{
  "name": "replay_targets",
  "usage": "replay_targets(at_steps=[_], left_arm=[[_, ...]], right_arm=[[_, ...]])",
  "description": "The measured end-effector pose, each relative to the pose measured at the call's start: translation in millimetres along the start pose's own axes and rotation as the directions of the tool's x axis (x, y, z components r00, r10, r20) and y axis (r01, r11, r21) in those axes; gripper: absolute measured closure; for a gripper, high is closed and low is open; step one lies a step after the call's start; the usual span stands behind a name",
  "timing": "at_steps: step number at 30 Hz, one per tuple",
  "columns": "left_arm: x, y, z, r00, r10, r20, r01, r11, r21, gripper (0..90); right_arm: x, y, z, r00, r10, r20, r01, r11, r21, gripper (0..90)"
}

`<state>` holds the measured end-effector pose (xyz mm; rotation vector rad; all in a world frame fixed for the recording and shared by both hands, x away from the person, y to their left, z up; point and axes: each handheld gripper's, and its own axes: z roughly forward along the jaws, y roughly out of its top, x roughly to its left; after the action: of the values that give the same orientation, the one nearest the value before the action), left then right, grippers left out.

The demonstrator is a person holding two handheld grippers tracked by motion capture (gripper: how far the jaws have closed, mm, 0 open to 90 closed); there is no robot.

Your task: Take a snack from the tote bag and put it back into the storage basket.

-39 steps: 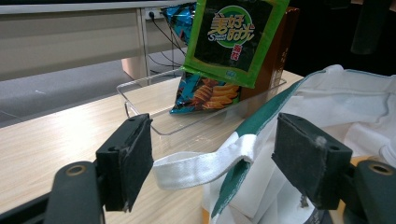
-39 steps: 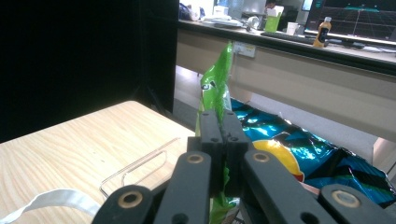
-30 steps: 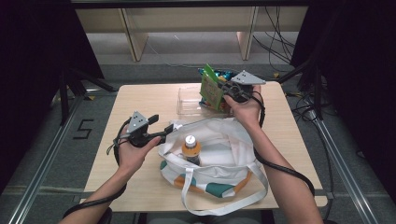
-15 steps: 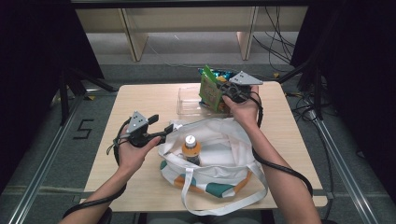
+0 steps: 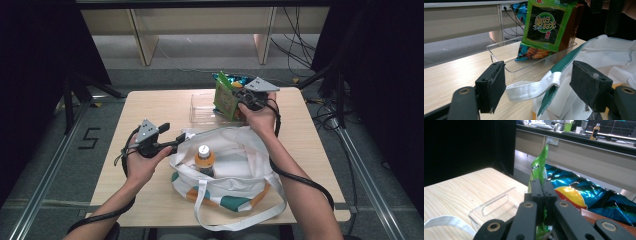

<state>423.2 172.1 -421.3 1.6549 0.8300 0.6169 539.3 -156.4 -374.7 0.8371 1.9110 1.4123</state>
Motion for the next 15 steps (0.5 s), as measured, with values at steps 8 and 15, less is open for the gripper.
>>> replay_targets(at_steps=[8, 15], left_arm=[[0.4, 0.0, -0.3, 1.0, 0.002, 0.0, -0.002, 1.0, 0.001, 27.1], [0.4, -0.2, -0.3, 1.0, 0.0, -0.001, 0.0, 1.0, 0.002, 27.1]], right_arm=[[0.4, -5.7, 4.5, 0.9999, -0.011, 0.008, 0.011, 0.9999, 0.008, 90.0], [1.3, -10.8, 6.9, 1.0, -0.006, 0.003, 0.006, 0.9993, 0.036, 90.0]])
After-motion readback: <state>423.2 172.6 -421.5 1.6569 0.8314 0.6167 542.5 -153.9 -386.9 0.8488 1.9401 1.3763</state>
